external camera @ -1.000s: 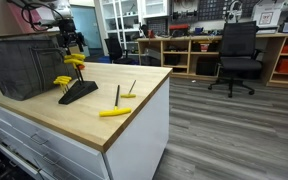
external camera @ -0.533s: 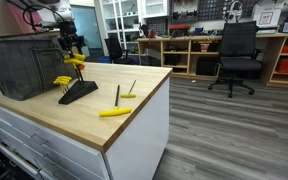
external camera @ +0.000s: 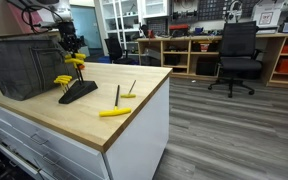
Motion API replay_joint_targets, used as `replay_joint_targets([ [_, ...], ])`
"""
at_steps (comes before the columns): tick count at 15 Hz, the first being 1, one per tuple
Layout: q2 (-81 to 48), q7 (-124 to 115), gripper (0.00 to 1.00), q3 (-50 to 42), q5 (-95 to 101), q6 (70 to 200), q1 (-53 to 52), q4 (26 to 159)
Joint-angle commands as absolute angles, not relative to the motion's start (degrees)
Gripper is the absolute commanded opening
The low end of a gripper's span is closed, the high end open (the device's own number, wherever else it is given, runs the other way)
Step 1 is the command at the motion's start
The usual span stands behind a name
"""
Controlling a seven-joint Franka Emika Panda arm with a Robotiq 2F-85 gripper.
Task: Move the object from where it was to the counter
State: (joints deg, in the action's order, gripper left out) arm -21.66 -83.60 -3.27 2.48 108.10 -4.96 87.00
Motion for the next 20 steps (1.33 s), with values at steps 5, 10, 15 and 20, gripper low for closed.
replay_joint_targets([
  [5,-10.9,-80.7,0.06,-1.3,2.6,108.4,-5.9,94.2],
  [10,-4.2,-79.6,0.06,-0.6,3.5,108.9,-5.4,97.7],
  [15,-2.3,-81.1,0.06,-0.9,5.7,111.4,-4.0,95.3],
  [20,-3.7,-82.4,0.06,-2.1,6.7,111.1,-1.0,90.8],
])
